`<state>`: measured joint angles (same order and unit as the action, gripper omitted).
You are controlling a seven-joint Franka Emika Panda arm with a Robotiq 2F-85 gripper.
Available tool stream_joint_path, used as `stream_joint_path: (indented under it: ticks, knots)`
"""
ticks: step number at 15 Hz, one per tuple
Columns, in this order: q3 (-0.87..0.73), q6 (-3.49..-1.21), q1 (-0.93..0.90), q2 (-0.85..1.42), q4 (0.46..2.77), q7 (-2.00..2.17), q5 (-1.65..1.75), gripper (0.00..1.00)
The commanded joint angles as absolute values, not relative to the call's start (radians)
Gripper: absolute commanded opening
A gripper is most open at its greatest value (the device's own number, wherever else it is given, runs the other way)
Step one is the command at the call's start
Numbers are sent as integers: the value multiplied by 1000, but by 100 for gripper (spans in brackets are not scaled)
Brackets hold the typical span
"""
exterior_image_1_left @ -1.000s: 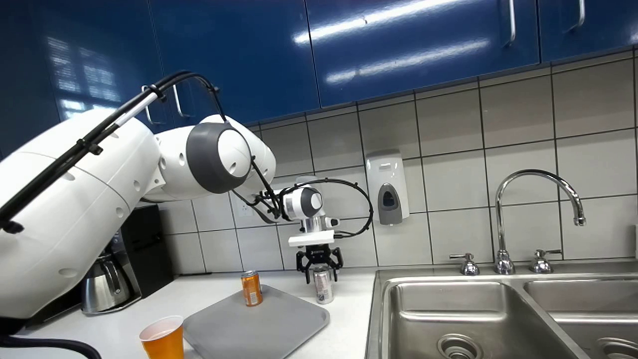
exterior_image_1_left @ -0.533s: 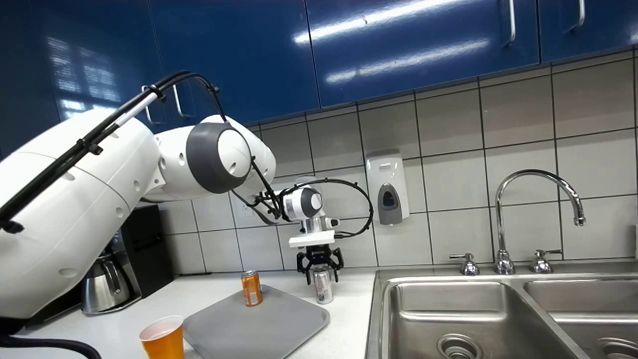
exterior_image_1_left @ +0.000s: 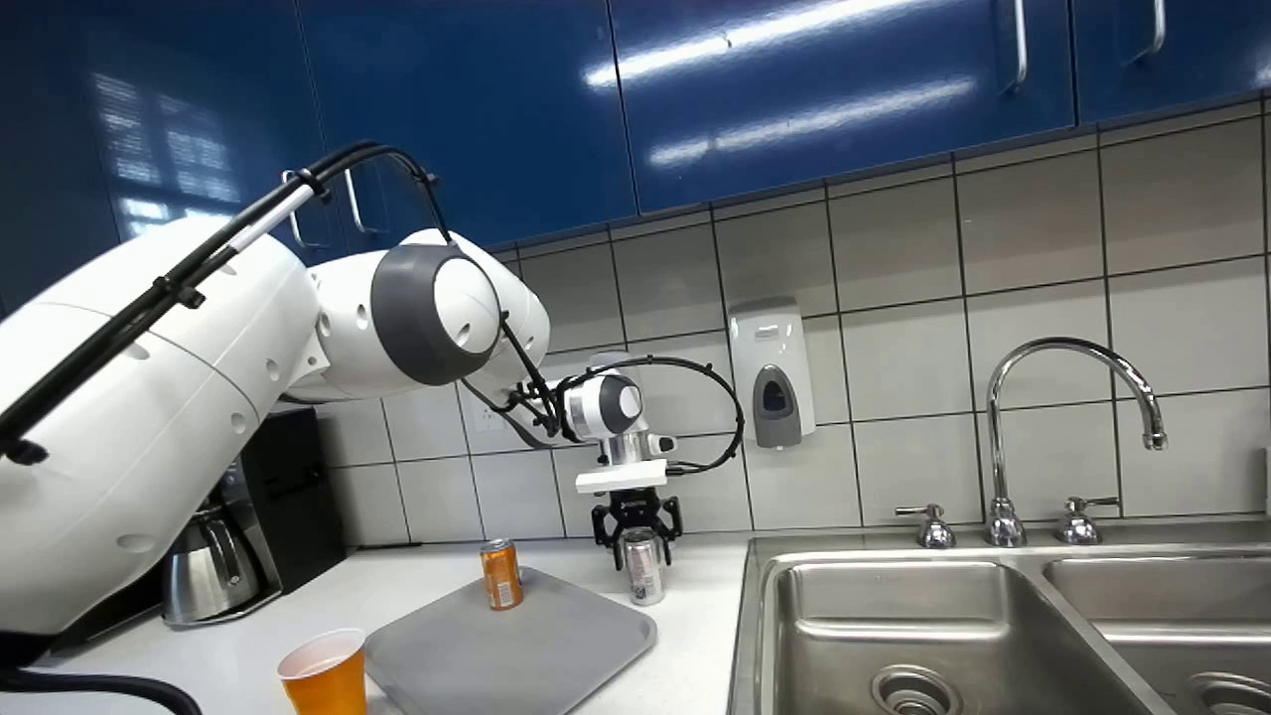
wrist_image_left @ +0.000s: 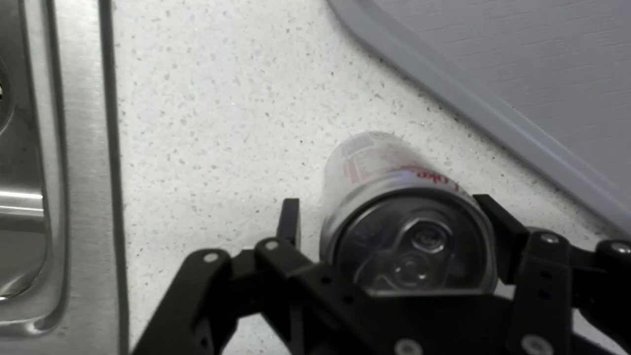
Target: Put the grey can on the tray
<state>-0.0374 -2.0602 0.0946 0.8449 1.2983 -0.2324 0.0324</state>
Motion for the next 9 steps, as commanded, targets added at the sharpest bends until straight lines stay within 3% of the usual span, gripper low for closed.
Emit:
stream_joint_path:
  ticks: [1,3,9]
  knots:
    - [-29,-2060,99,822,1318,-242,49,58]
    - [-29,-2061,99,818,1320,-241,50,42]
    - [-32,-2085,93,776,1367,-238,56,40]
